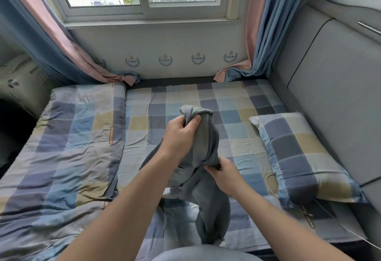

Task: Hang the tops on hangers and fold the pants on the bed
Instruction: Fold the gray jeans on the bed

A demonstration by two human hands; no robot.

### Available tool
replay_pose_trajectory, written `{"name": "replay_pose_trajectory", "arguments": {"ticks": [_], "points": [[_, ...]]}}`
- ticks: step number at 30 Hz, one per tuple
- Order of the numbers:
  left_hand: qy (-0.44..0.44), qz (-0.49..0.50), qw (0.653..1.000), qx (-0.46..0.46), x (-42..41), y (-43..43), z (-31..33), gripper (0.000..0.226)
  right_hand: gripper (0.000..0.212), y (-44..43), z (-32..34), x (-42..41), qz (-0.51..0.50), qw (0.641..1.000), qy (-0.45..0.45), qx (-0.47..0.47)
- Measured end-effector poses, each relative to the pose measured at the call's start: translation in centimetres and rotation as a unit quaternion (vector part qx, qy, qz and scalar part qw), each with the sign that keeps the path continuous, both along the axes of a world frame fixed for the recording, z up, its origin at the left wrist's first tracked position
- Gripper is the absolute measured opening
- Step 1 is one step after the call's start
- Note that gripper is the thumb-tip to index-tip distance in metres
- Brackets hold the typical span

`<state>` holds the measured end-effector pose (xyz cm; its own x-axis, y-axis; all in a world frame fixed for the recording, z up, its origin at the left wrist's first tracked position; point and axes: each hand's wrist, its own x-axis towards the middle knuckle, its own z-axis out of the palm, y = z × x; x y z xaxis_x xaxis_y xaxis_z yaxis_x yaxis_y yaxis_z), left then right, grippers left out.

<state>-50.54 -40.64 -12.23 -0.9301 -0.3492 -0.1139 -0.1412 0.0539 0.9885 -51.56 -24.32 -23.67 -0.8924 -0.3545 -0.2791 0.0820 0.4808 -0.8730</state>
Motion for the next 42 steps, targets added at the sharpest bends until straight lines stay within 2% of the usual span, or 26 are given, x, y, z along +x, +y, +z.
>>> {"name": "replay_pose_trajectory", "arguments": {"ticks": [4, 5, 7, 10, 11, 13, 14, 16, 17, 18, 21, 23, 26, 31, 33, 36, 38, 39, 40, 42], "points": [[0.013, -0.027, 0.999, -0.017, 0.3, -1.3, -1.3, 0.016, 0.011, -0.3, 2.0, -1.3, -0.025, 0.997, 0.035, -0.068], [0.012, -0.039, 0.999, -0.027, 0.7, -1.5, -1.8, 0.02, 0.01, -0.3, 2.7, -1.7, -0.037, 0.994, 0.041, -0.099], [0.002, -0.042, 0.996, -0.083, 1.6, -1.8, -3.1, 0.045, 0.009, -0.7, 3.9, -2.5, -0.065, 0.985, 0.038, -0.154], [-0.052, 0.009, 0.974, -0.219, 3.0, -1.5, -5.0, 0.093, 0.012, -1.4, 5.4, -3.4, -0.121, 0.963, -0.025, -0.238], [-0.074, 0.009, 0.975, -0.21, 3.6, -1.2, -5.4, 0.107, 0.013, -1.5, 5.7, -3.6, -0.13, 0.958, -0.032, -0.252], [-0.11, -0.025, 0.989, -0.094, 4.7, -0.6, -6.3, 0.128, 0.014, -1.7, 6.4, -3.9, -0.143, 0.953, -0.036, -0.266], [-0.133, -0.047, 0.989, -0.041, 5.1, -0.3, -6.9, 0.136, 0.014, -1.8, 6.8, -4.0, -0.152, 0.948, -0.039, -0.276], [-0.194, -0.096, 0.976, -0.008, 6.0, 0.2, -7.7, 0.144, 0.014, -2.1, 7.5, -4.2, -0.172, 0.937, -0.042, -0.301], [-0.22, -0.124, 0.968, -0.002, 6.3, 0.3, -8.0, 0.14, 0.014, -2.2, 7.9, -4.3, -0.18, 0.932, -0.045, -0.312], [-0.226, -0.153, 0.962, 0.006, 6.5, 0.4, -8.3, 0.126, 0.015, -2.4, 8.2, -4.5, -0.189, 0.925, -0.049, -0.325], [-0.184, -0.202, 0.962, 0.004, 6.3, 0.5, -8.6, 0.048, 0.017, -2.7, 9.0, -4.8, -0.207, 0.91, -0.064, -0.354], [-0.168, -0.159, 0.973, -0.024, 5.8, 0.3, -8.7, 0.027, 0.017, -2.7, 9.1, -4.9, -0.203, 0.911, -0.071, -0.352], [-0.138, -0.1, 0.985, -0.034, 4.9, -0.1, -8.8, 0.019, 0.022, -2.0, 8.9, -4.8, -0.148, 0.929, -0.1, -0.323], [-0.141, 0.038, 0.988, 0.057, 3.3, -1.7, -8.3, 0.021, 0.031, 0.6, 7.8, -2.8, 0.009, 0.982, -0.092, -0.166], [-0.163, 0.099, 0.978, 0.088, 2.6, -2.4, -8.1, 0.021, 0.056, 1.4, 6.9, -1.2, 0.096, 0.981, -0.104, -0.133], [-0.218, 0.154, 0.943, 0.197, 2.4, -3.3, -7.9, 0.027, 0.103, 1.7, 4.9, 1.3, 0.214, 0.973, -0.079, -0.026], [-0.242, 0.164, 0.921, 0.258, 2.2, -3.6, -7.5, 0.033, 0.117, 1.0, 3.4, 3.1, 0.253, 0.966, -0.033, 0.04], [-0.247, 0.166, 0.913, 0.278, 2.1, -3.6, -7.3, 0.036, 0.117, 0.4, 2.7, 4.0, 0.246, 0.968, -0.004, 0.049], [-0.246, 0.164, 0.91, 0.292, 1.9, -3.5, -7.1, 0.036, 0.107, -0.2, 2.0, 4.7, 0.221, 0.974, 0.023, 0.04], [-0.236, 0.165, 0.907, 0.306, 1.6, -3.6, -6.6, 0.033, 0.06, -1.0, 1.2, 4.7, 0.133, 0.989, 0.064, -0.008]]}}
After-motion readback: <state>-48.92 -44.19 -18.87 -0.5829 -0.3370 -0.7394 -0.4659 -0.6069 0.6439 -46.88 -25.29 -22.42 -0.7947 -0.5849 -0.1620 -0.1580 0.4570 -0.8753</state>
